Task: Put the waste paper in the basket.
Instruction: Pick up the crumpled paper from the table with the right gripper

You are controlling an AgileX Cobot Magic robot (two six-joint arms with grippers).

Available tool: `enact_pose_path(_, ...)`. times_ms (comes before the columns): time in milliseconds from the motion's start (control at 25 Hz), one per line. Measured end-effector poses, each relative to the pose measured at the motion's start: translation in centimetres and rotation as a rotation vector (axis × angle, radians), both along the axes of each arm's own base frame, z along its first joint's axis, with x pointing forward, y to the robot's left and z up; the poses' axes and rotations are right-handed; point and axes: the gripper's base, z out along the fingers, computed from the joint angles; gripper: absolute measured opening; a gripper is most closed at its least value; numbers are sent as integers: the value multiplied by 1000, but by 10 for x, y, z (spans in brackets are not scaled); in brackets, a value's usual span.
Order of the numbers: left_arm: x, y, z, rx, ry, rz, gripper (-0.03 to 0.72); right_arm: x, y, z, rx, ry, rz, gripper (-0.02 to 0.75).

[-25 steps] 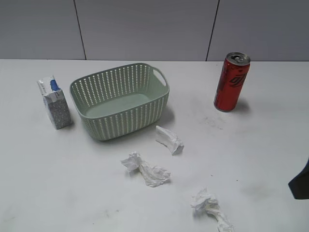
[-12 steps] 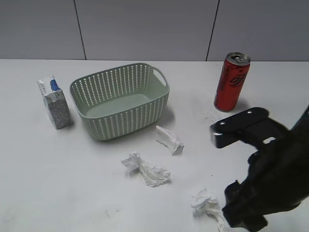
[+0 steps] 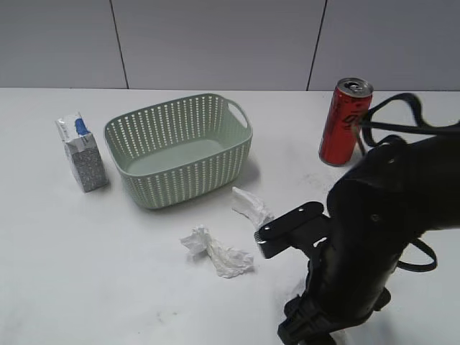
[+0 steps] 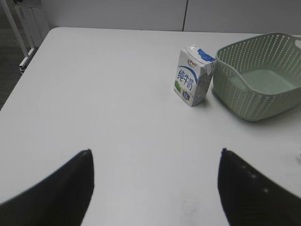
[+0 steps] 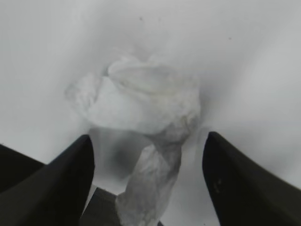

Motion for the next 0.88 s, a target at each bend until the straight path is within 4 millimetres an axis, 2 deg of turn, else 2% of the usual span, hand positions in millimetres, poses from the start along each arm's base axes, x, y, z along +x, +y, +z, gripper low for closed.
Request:
enact_pose_path(160,0,0,0,0,0,0,598,3,3,-17,-37,30,2,543)
enact_pose_path(280,0,0,0,0,0,0,594,4,4,-19,-40,32,2,538)
enact_pose_path(400,0,0,0,0,0,0,592,4,5,-18,-38,31,2,484)
enact_pose_path(560,0,0,0,0,0,0,592,5,5,-19,-38,30,2,323)
enact_pose_path(800,0,0,0,0,0,0,591,5,5,-19,-38,30,3,33)
enact_pose_path(880,0,0,0,0,0,0,591,5,5,-18,-39,32,4,-1)
